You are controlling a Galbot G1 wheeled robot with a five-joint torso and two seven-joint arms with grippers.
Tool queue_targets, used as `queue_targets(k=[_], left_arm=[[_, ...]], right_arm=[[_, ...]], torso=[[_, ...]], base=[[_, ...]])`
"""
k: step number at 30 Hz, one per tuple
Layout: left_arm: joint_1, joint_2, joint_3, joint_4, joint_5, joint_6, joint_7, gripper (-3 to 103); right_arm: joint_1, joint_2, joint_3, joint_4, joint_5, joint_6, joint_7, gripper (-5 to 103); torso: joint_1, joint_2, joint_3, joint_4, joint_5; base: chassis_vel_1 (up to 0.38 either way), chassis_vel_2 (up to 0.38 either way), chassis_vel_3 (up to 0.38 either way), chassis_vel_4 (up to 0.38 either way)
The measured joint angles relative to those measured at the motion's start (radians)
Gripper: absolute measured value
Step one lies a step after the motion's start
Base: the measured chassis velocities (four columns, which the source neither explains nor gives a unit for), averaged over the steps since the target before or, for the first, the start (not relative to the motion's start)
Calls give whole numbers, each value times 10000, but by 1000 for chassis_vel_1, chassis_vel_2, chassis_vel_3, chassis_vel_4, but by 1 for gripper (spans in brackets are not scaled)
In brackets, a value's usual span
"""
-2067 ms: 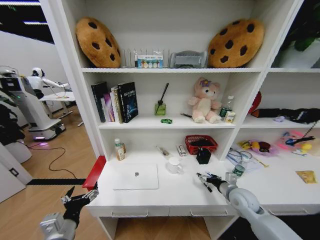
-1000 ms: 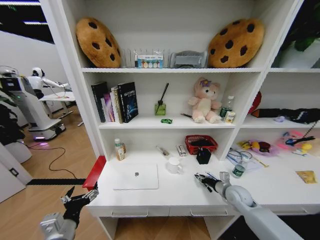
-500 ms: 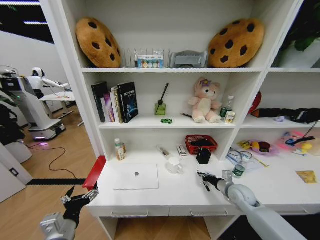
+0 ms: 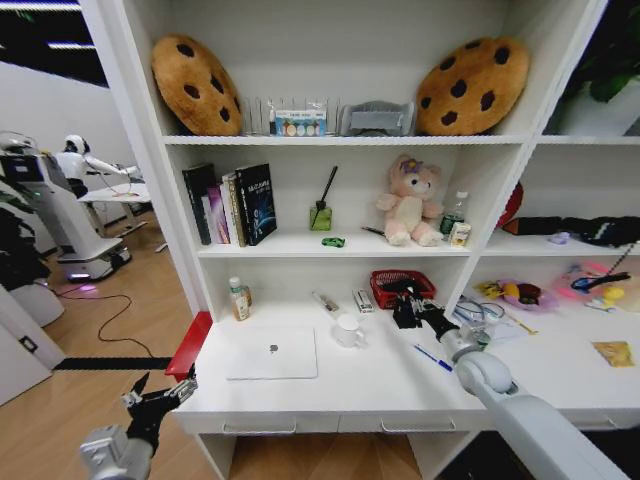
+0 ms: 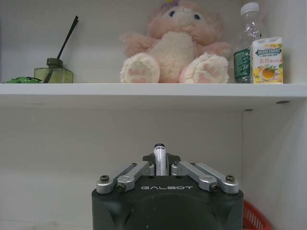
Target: Organize the objects on the table.
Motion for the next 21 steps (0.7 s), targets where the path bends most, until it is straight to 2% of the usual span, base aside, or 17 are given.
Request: queue_targets(k=[2,5,12,21], left_arm=[[0,0,1,1,-1,-1,3,100],[-1,0,1,1,0,0,-1,100],[0,0,0,0,0,-1,1,100],[0,0,1,0,0,0,0,100]], right_arm=[[478,152,-357,-616,-474,526,195,10],[1058,353,-692,-1362,-824,893,304,10],[2452,733,-1409,-2864,-944,1665,183,10],[3531,1047,-1843,-4356,-958,1878,-149,10]], torso=[[0,0,0,-1,-3],[0,0,0,0,-2],[0,0,0,2,-2],[0,0,0,-2,-3]], base=[[0,0,0,0],[0,0,0,0],[0,0,0,0],[0,0,0,0]])
